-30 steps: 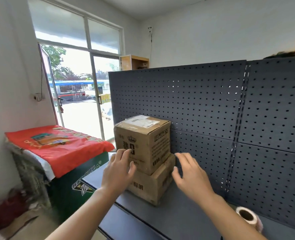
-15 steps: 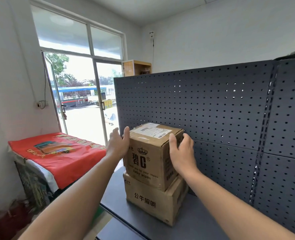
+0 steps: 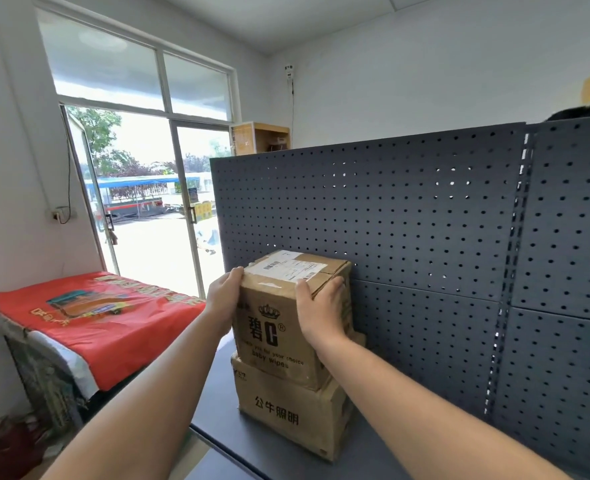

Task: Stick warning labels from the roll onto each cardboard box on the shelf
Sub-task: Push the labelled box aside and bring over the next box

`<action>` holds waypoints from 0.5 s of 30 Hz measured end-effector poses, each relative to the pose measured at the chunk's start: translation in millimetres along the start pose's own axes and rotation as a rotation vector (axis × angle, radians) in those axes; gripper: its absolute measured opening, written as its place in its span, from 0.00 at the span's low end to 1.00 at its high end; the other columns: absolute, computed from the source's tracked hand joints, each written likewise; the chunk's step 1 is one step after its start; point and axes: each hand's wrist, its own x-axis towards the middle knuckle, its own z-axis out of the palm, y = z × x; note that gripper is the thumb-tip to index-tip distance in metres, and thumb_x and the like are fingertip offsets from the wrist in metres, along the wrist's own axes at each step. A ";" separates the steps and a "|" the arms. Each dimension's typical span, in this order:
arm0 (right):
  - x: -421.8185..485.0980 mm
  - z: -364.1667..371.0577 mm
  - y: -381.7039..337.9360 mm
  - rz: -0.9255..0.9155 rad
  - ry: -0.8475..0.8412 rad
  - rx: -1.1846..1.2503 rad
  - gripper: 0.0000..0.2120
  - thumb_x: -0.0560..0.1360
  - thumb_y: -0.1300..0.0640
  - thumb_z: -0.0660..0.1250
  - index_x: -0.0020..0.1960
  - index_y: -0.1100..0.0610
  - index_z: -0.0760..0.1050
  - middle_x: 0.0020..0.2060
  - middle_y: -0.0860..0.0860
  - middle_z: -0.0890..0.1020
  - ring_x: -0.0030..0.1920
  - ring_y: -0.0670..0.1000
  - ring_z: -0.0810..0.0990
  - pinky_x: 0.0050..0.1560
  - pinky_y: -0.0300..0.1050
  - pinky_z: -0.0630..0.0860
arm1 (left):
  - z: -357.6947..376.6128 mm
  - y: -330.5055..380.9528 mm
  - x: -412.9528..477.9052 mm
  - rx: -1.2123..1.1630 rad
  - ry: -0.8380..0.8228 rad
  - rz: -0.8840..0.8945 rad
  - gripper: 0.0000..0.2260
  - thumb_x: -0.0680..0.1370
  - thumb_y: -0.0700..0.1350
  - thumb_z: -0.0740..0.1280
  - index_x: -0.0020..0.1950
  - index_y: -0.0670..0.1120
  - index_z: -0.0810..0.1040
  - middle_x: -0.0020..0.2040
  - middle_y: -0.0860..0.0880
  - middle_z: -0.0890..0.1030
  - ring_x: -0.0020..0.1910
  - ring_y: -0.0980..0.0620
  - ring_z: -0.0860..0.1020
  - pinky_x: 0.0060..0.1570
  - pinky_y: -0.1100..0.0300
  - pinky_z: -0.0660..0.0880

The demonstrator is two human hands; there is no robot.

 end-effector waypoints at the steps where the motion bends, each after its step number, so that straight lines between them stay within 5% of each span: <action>1: -0.4 -1.0 -0.7 -0.006 -0.004 -0.015 0.43 0.84 0.40 0.55 0.83 0.60 0.32 0.83 0.54 0.37 0.83 0.52 0.37 0.81 0.50 0.39 | 0.1 0.1 -0.8 0.008 0.005 0.001 0.16 0.83 0.56 0.63 0.48 0.45 0.81 0.39 0.45 0.78 0.39 0.50 0.76 0.37 0.58 0.72; 8: -7.8 -21.1 -10.6 0.031 -0.076 -0.048 0.42 0.85 0.40 0.53 0.83 0.60 0.33 0.84 0.54 0.38 0.84 0.53 0.41 0.81 0.51 0.43 | 1.9 11.9 -18.3 0.030 0.014 0.035 0.14 0.83 0.54 0.63 0.49 0.45 0.81 0.43 0.42 0.78 0.43 0.46 0.76 0.40 0.54 0.73; 15: -43.7 -73.0 -20.4 -0.087 -0.034 -0.101 0.42 0.84 0.40 0.55 0.83 0.60 0.36 0.84 0.53 0.42 0.84 0.52 0.42 0.83 0.51 0.44 | 25.4 22.8 -65.5 0.009 0.103 0.128 0.13 0.80 0.52 0.61 0.42 0.45 0.74 0.37 0.44 0.69 0.39 0.48 0.69 0.36 0.54 0.63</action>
